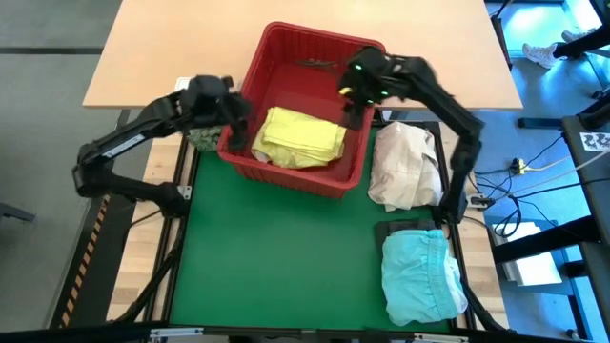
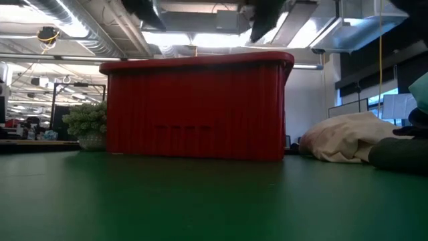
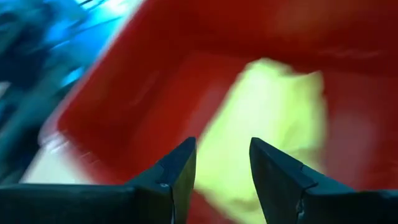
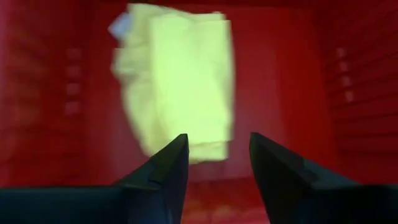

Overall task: Fold Laundry from Bin
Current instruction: Put the blue short into the red bin

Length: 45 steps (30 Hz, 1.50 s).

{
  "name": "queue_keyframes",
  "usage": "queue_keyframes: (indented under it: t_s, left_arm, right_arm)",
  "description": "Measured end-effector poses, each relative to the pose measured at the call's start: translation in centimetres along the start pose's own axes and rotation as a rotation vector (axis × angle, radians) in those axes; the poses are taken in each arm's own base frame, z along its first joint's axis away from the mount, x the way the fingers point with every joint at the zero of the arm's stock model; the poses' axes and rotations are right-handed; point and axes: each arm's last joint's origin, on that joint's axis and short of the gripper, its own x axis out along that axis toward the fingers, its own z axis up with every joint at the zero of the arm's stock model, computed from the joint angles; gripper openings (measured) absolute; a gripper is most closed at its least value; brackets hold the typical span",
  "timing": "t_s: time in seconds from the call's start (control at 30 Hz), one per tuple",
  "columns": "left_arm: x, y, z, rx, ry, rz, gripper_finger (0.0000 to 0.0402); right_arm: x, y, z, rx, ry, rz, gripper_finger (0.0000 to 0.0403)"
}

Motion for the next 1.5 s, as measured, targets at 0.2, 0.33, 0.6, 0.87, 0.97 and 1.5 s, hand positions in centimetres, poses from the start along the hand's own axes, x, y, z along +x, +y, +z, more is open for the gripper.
queue_keyframes:
  t_s: [0.2,0.33,0.6,0.87,0.97,1.5]
  left_arm:
    - [-2.7,-4.2,1.2,0.056,-0.089,-0.216,0.0144]
    - [-3.1,-7.1,1.8,0.099,-0.09,-0.277,0.0144]
    - [-4.0,-11.6,1.9,0.168,-0.102,-0.319,0.0144]
    - [-3.2,-14.4,0.9,0.122,-0.114,-0.358,0.0144]
    - [-2.5,-15.3,0.1,0.1,-0.092,-0.368,0.0144]
    - [-0.8,-16.6,-0.9,-0.009,-0.125,-0.343,0.0144]
  right_arm:
    - [-5.1,5.1,-1.6,-0.11,0.041,0.149,0.0145]
    - [-7.1,9.3,-2.2,-0.174,0.019,0.25,0.0138]
    - [-7.1,17.0,-6.5,-0.304,0.17,0.375,0.0137]
    - [-2.1,22.1,-12.8,-0.272,0.388,0.444,0.0126]
    - [-3.0,22.2,-14.8,-0.176,0.446,0.48,0.0095]
    - [-7.0,28.3,-20.0,-0.039,0.735,0.565,0.0004]
